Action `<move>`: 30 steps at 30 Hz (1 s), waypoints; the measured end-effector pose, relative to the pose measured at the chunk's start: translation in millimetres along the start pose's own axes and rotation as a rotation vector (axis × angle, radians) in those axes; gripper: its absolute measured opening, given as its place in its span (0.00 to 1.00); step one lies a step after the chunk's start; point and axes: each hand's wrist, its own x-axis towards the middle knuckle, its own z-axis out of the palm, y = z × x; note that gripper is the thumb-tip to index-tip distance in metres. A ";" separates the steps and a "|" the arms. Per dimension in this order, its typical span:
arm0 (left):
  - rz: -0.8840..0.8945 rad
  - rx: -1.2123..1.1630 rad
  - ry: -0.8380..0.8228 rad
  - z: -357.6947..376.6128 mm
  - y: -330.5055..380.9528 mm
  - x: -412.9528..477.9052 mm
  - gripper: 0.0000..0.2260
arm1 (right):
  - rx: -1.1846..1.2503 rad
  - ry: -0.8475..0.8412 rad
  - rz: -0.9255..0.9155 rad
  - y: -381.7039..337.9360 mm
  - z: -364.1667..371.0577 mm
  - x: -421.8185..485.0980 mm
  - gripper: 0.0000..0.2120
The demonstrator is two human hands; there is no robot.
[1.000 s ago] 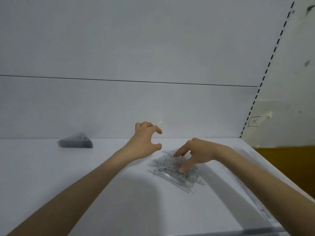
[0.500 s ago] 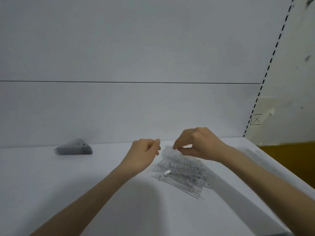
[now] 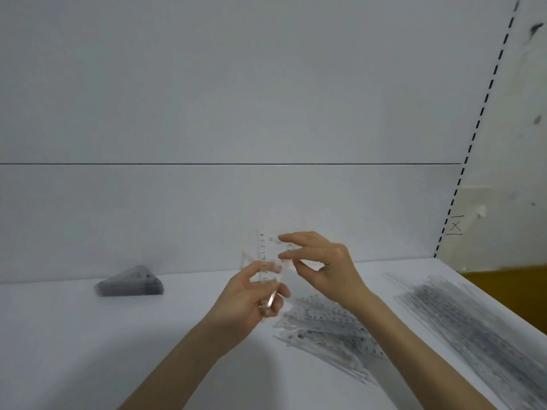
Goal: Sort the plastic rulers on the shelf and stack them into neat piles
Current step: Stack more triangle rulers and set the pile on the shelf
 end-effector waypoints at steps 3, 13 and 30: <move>0.003 -0.008 0.125 -10.1 -7.5 4.9 0.08 | 0.008 -0.105 0.347 6.3 -7.0 -4.1 0.13; -0.028 -0.066 0.220 -22.3 -16.9 10.9 0.11 | -0.102 -0.589 0.880 34.6 -20.8 -32.0 0.25; -0.010 -0.100 0.229 -16.7 -26.0 7.2 0.11 | 0.013 -0.619 0.879 28.8 -31.4 -32.3 0.18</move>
